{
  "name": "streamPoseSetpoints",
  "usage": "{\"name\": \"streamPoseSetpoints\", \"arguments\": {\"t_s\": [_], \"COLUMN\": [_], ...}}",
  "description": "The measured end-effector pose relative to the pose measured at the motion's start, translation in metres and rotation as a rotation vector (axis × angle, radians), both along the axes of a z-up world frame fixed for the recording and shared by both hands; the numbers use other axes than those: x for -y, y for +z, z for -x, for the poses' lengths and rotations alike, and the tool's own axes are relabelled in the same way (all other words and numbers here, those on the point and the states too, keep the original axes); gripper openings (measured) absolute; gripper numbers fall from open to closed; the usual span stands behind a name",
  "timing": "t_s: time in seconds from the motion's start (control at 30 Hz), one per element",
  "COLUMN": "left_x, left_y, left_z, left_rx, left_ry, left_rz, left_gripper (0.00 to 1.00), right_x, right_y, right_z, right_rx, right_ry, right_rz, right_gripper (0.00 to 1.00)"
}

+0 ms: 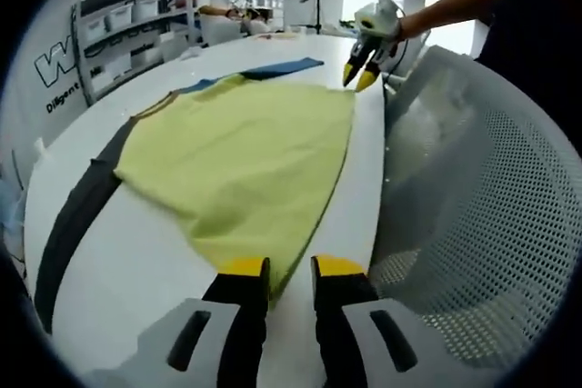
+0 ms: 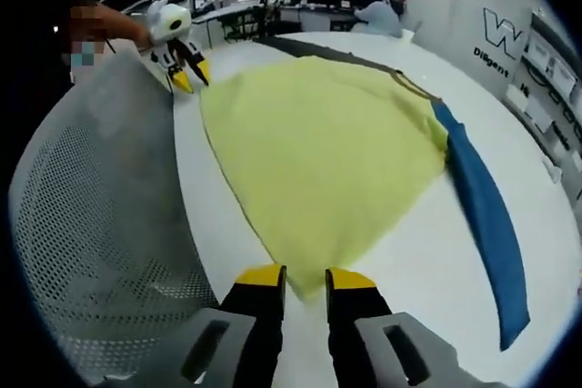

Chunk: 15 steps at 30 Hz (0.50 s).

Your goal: Fold the garment on the visible template until the final outline fits inside the template.

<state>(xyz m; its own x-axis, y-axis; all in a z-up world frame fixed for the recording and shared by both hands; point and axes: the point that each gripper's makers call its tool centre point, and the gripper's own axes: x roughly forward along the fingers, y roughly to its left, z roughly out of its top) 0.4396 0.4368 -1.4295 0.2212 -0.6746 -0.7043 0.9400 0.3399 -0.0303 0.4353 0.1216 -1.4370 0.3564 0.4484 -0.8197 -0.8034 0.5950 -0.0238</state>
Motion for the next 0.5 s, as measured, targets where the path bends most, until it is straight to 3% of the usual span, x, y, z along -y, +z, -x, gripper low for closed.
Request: {"name": "streamPoseSetpoints", "arguments": {"t_s": [0.13,0.23,0.37,0.43,0.5], "left_x": [-0.001,-0.001,-0.002,-0.008,-0.004], "left_y": [-0.006,-0.008,-0.010,-0.014,-0.013], "left_z": [0.006,0.005,0.002,0.006,0.007], "left_rx": [-0.024,-0.003,-0.027,-0.069,-0.062], "left_ry": [-0.015,-0.032,0.009,0.045,0.030], "left_rz": [-0.023,-0.038,-0.032,-0.058,-0.043], "left_gripper": [0.11,0.09,0.05,0.00,0.00], "right_x": [0.002,0.001,0.000,-0.002,-0.003], "right_y": [-0.005,-0.008,-0.010,-0.012,-0.011], "right_z": [0.004,0.007,0.007,0.008,0.008], "right_rx": [-0.009,-0.010,-0.006,-0.005,-0.009], "right_ry": [0.022,0.050,0.053,0.060,0.055], "right_rz": [0.034,0.059,0.067,0.079,0.082], "right_gripper": [0.08,0.00,0.00,0.00,0.00]}}
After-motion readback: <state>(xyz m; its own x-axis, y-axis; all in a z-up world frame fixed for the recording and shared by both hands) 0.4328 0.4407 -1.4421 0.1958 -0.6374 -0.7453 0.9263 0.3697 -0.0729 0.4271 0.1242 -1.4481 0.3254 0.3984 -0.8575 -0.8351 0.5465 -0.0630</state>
